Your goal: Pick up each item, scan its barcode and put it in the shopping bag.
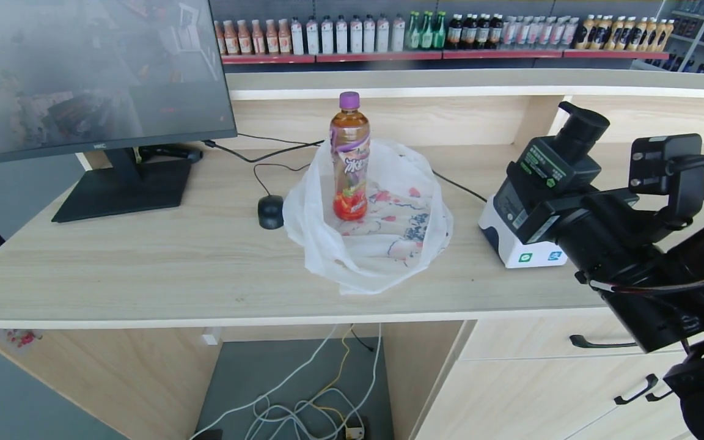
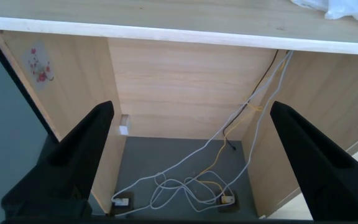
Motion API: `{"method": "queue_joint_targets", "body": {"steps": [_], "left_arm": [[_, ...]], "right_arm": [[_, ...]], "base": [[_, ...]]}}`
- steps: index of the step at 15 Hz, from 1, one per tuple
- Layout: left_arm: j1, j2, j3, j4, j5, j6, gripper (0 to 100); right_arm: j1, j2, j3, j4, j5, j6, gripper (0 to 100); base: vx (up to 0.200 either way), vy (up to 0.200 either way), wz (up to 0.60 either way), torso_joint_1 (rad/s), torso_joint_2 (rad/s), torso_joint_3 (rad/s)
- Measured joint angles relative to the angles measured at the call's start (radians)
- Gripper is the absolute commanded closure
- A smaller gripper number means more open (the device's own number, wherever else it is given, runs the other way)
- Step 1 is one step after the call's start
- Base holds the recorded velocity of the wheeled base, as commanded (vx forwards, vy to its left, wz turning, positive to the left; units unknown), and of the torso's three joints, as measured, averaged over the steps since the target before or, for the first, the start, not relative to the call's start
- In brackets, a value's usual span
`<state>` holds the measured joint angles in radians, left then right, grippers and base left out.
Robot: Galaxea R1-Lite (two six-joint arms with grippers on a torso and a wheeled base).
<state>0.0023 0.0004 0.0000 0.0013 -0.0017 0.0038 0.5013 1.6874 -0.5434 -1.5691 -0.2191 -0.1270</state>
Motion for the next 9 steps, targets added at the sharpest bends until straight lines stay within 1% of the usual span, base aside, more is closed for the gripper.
{"method": "queue_joint_targets", "body": {"steps": [9], "left_arm": [[0.001,0.000,0.000,0.000,0.000,0.002,0]], "right_arm": [[0.007,0.013,-0.002,-0.001,0.000,-0.002,100]], "base": [[0.000,0.000,0.00,0.000,0.00,0.000]]}}
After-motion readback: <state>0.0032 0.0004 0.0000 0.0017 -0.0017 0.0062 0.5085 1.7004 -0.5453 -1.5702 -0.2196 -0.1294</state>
